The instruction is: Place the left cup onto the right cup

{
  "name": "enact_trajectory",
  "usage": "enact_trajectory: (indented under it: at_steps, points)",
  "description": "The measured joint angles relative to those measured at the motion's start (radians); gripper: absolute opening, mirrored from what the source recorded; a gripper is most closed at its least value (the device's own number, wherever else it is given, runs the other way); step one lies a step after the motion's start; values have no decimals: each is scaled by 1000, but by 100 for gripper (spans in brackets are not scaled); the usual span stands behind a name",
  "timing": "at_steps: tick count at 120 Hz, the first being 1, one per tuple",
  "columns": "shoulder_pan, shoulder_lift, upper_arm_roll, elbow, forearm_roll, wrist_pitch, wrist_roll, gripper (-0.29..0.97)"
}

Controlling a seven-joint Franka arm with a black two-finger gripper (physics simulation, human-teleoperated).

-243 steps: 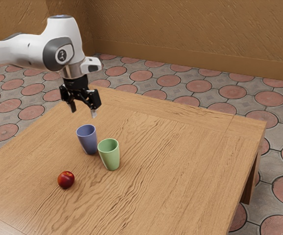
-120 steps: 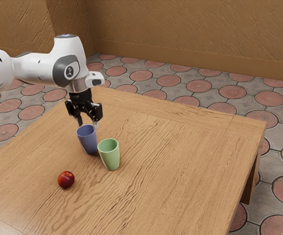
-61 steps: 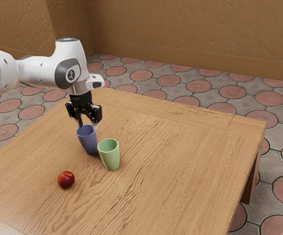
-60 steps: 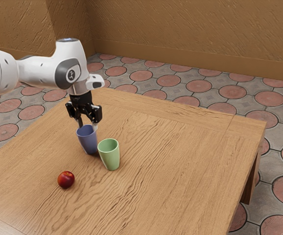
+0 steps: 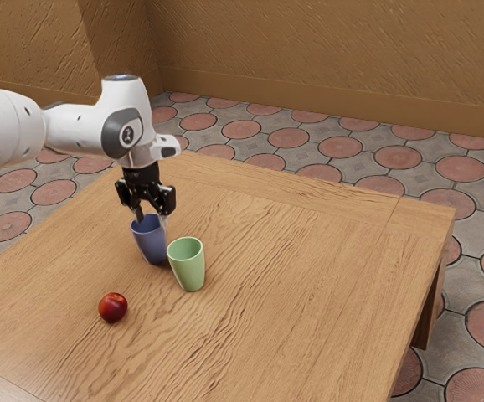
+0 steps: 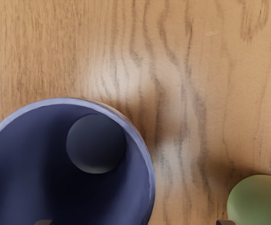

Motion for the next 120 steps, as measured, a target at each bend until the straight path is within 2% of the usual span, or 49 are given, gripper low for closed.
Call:
enact_trajectory:
  at_steps: [69, 120]
  points:
    - [7, 61, 1, 21, -6, 26, 17, 39]
    - [9, 66, 1, 29, -12, 27, 23, 10]
